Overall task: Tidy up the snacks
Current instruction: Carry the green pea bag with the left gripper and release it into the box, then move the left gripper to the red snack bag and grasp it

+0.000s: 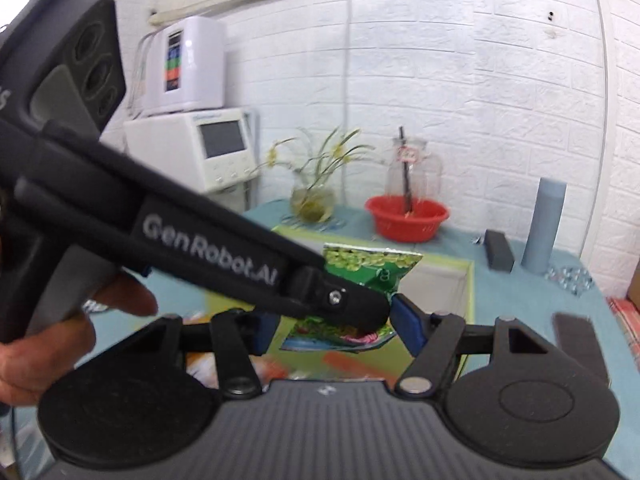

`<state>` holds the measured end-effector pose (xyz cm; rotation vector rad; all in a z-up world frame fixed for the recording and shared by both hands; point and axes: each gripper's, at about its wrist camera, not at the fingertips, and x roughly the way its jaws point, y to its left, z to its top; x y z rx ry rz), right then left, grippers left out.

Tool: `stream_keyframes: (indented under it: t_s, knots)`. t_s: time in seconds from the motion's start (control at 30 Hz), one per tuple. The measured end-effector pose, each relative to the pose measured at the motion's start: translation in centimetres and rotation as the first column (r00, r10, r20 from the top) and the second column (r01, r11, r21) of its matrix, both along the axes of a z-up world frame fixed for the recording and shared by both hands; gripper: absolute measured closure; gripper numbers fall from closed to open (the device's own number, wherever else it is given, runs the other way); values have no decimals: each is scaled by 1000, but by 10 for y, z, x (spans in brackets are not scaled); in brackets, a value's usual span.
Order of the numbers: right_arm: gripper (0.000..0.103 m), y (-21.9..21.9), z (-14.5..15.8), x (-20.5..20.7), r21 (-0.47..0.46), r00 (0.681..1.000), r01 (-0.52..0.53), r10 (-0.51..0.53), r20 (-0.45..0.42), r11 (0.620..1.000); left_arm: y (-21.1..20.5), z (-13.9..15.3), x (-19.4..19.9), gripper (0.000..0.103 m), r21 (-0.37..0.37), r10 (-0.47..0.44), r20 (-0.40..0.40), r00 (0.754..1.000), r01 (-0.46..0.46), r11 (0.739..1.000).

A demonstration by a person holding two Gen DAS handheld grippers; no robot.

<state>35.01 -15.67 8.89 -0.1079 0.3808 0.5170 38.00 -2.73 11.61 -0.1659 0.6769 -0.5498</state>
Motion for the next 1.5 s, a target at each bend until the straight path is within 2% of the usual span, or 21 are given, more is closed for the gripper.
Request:
stream_keyframes:
  t_s: [0.07,0.17,0.33,0.37,0.43,0.57,0.67,0.7,0.73,0.8,0.97,1.07,1.13,1.27,1.37,1.5]
  knots:
    - [33,-4,-1,31,-9,1000,10,-10,-19,1000,-7,-2,31,103,15,-1,-8,1000,1,1000]
    - [33,-10,-15,66,-6,997,18,-18,-69,1000,-7,-20,71,103,-13,0,-67,998,-1,1000]
    - [33,-14,-39,93,-5,993,9,-9,-115,1000,-7,-49,104,101,-4,20,-116,993,-21,1000]
    - [32,-14,-41,94,0,993,8,-8,-115,1000,-5,-51,107,99,-1,32,-115,993,-32,999]
    - [27,-15,-41,93,3,995,16,-16,-101,1000,-2,-49,109,79,-2,60,-96,994,-60,998]
    - [25,-35,-23,66,38,998,46,-44,-48,998,9,-26,87,79,-33,74,-33,997,-75,997]
    - [19,-53,-15,30,44,997,81,-81,-9,996,9,-12,53,71,-21,71,22,997,-71,997]
    - [15,-59,-16,15,45,995,99,-99,-5,994,9,-11,40,66,-25,69,31,997,-68,997]
    - [14,-64,-20,1,41,994,109,-109,-9,993,7,-14,25,65,-30,55,33,998,-54,998]
    - [15,-72,-35,-28,37,991,129,-128,-43,991,4,-26,0,65,-37,35,8,999,-34,999]
    - [16,-76,-86,-93,21,975,124,-118,-190,992,-9,-78,-60,68,-76,-30,-156,987,18,997]
    - [16,-71,-100,-107,22,970,105,-98,-221,994,-22,-101,-76,69,-86,-39,-237,971,19,996]
    - [16,-68,-106,-103,21,968,94,-87,-237,995,-33,-109,-74,70,-37,-10,-272,962,0,999]
    - [22,-60,-117,-90,12,957,77,-70,-280,997,-46,-119,-66,75,27,14,-290,957,-7,1000]
    - [22,-57,-116,-97,21,958,73,-65,-280,997,-49,-123,-68,90,1,-15,-312,950,16,1000]
    - [22,-55,-115,-113,20,959,84,-75,-274,996,-51,-119,-83,92,42,-12,-284,959,24,999]
